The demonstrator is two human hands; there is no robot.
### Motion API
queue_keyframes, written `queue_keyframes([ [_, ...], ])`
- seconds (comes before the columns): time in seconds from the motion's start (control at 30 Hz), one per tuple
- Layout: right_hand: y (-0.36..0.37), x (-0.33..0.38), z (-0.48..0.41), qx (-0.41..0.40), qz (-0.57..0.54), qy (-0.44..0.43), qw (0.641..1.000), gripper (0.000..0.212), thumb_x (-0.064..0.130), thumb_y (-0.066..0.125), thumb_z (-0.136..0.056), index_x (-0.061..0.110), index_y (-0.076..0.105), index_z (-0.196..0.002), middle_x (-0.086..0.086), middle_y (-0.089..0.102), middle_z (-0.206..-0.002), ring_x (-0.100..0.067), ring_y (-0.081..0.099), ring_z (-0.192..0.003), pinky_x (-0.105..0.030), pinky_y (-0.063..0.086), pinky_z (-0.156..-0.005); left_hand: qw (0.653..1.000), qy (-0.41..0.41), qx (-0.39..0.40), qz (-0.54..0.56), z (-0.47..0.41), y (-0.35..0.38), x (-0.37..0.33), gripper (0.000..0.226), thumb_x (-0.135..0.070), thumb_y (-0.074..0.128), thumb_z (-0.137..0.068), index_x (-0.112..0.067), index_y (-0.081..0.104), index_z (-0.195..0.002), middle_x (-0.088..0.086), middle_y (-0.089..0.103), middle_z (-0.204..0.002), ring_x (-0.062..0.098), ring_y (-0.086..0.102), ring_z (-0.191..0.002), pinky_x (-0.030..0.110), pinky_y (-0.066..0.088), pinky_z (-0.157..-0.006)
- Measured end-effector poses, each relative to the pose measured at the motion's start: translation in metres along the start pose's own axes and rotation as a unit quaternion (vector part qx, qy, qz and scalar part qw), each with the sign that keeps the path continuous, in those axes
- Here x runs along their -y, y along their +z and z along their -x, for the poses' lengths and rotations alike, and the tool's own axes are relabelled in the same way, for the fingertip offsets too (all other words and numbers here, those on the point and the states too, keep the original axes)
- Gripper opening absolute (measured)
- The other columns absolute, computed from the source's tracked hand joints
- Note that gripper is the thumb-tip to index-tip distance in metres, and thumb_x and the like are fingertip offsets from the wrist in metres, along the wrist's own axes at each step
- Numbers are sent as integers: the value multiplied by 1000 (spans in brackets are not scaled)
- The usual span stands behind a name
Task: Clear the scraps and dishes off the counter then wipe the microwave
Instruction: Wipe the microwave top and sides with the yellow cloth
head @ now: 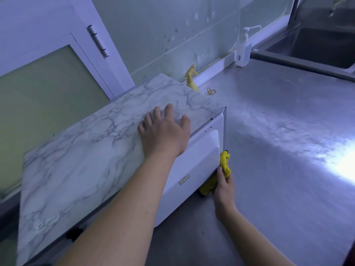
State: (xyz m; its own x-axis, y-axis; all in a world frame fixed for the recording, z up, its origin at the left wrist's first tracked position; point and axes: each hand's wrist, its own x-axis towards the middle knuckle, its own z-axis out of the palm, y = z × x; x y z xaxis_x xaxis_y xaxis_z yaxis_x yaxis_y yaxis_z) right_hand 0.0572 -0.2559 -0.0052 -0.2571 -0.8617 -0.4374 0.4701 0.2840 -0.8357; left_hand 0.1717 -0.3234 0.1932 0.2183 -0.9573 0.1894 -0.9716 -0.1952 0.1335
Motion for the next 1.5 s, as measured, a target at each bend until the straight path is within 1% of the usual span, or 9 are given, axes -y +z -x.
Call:
queue_keyframes([
  [0.33,-29,63,1,17,-92,182,979,26,38,51,-103,29,56,-127,-2,67,-113,-31,69,-104,-51,57,-81,999,-10,17,33,1,-8,1,57,-59,33,-95,-35,34,-148,0,31,-158,23,22,-145,46,13,-117],
  [0.43,-33,113,10,16,-33,89,995,12,35,52,-103,31,62,-108,1,75,-86,-20,76,-74,-43,60,-61,999,-17,18,47,1,-10,1,57,-59,34,-95,-36,35,-147,-1,30,-159,23,21,-146,46,13,-117],
  [0.57,-19,176,25,36,40,-135,989,27,22,52,-104,42,63,-120,9,67,-131,-13,61,-124,-45,47,-108,998,-22,13,59,3,-10,0,56,-59,37,-95,-36,38,-145,-1,32,-158,23,22,-145,46,13,-117],
  [0.7,11,205,48,164,79,-271,945,35,27,56,-96,50,63,-122,26,66,-125,7,59,-117,-18,49,-99,998,-19,0,57,2,-9,0,56,-60,38,-93,-36,42,-143,-1,36,-155,23,26,-142,44,17,-115],
  [0.87,32,164,41,145,264,-320,898,55,8,61,-96,49,53,-132,12,26,-163,-3,18,-151,-42,25,-122,998,-24,-14,53,1,-6,1,54,-62,40,-91,-38,44,-139,-2,38,-154,23,29,-141,45,19,-114],
  [1.07,29,116,16,89,209,-429,874,63,0,55,-82,23,54,-141,-5,29,-163,-24,16,-155,-37,18,-124,998,-21,-28,50,2,-3,1,55,-60,43,-92,-37,43,-142,-1,38,-155,23,28,-143,44,18,-115],
  [1.2,25,98,3,94,136,-414,895,59,-1,53,-89,22,51,-142,-14,32,-161,-26,17,-154,-41,18,-125,998,-30,-25,55,2,-3,1,55,-59,43,-93,-38,42,-144,-2,36,-157,21,25,-144,42,16,-117],
  [1.33,22,82,-8,68,113,-361,923,59,14,48,-95,43,46,-146,7,35,-161,-15,19,-153,-29,21,-123,998,-29,-29,51,3,-4,0,55,-59,44,-93,-37,43,-143,-3,37,-156,21,27,-144,41,16,-116],
  [1.5,4,61,-25,-4,97,-103,990,45,51,53,-90,41,60,-132,21,59,-136,-12,51,-134,-53,39,-113,998,-36,-18,42,2,-2,0,55,-60,43,-93,-40,42,-144,-5,35,-157,19,25,-145,41,15,-117],
])
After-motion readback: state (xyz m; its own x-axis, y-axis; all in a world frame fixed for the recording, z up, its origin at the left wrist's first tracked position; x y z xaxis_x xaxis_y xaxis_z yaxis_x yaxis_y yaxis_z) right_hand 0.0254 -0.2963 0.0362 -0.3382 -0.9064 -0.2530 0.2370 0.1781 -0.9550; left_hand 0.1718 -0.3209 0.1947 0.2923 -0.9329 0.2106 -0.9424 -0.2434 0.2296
